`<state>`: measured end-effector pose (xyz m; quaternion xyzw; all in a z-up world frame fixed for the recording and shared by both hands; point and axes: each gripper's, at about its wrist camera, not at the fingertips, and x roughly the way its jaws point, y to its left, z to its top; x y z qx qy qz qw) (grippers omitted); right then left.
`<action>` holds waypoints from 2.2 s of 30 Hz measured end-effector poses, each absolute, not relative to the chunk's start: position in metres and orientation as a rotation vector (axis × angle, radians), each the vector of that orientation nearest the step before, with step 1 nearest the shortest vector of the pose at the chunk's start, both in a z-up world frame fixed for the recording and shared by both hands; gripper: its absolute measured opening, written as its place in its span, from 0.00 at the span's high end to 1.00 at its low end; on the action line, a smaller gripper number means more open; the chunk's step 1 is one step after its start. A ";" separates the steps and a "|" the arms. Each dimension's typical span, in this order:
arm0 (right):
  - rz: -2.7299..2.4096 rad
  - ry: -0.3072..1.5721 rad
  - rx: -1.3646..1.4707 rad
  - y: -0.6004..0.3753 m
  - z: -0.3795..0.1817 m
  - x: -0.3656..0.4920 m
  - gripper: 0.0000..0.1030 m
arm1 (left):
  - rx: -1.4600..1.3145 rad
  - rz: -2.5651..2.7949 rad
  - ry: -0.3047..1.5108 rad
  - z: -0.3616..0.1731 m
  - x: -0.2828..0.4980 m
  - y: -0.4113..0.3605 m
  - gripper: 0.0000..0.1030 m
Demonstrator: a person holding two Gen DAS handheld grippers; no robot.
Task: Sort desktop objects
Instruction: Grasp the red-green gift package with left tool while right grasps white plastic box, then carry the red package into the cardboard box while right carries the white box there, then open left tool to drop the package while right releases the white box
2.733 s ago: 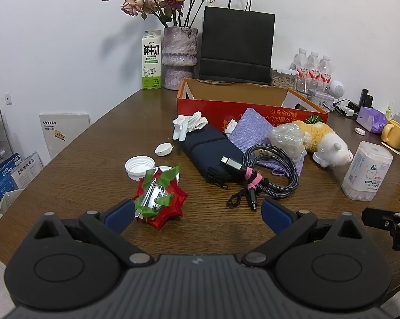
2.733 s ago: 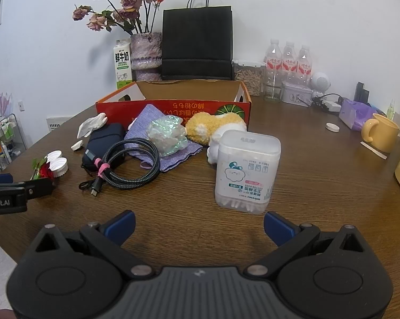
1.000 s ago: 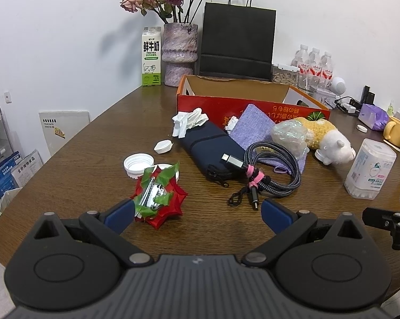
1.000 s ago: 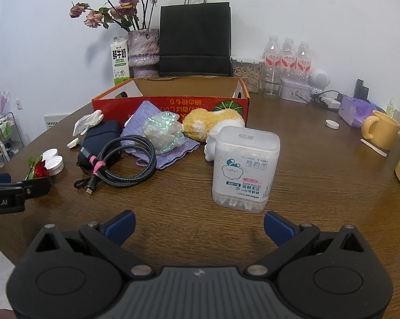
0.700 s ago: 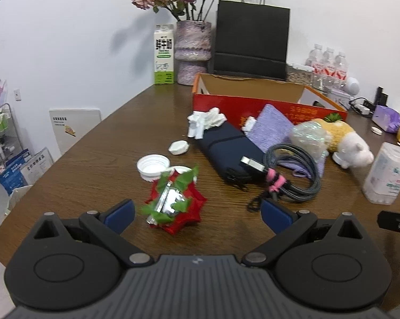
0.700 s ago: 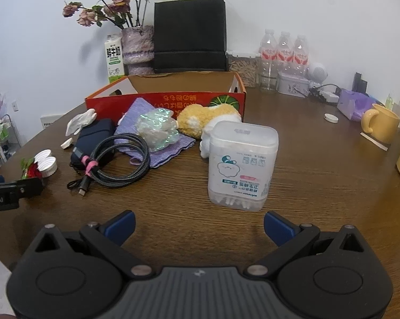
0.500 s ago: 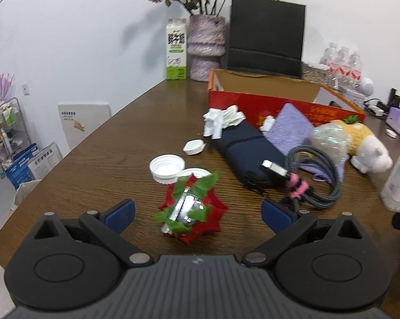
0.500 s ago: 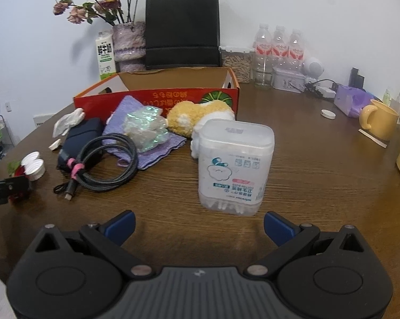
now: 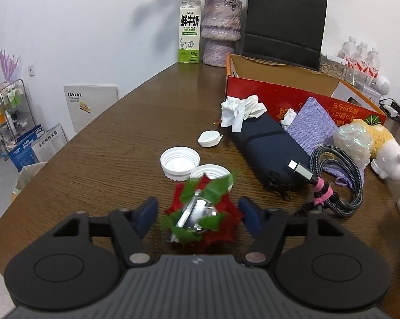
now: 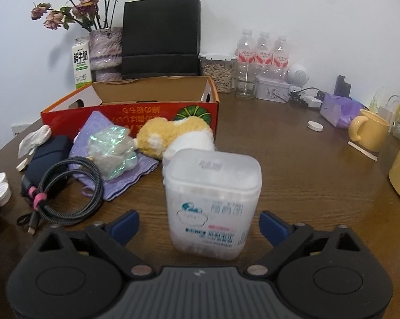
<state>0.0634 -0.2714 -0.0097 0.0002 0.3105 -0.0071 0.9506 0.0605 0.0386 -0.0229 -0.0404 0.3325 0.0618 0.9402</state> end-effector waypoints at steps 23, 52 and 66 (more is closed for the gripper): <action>0.059 0.447 0.007 -0.281 0.027 0.064 0.36 | -0.033 0.014 0.589 0.024 0.073 0.027 0.63; 0.110 0.802 -0.118 -0.209 0.039 0.409 0.37 | 0.085 0.098 0.915 0.017 0.412 -0.059 0.63; 0.077 0.902 -0.183 -0.198 0.009 0.420 0.11 | 0.163 0.139 0.934 0.000 0.421 -0.062 0.01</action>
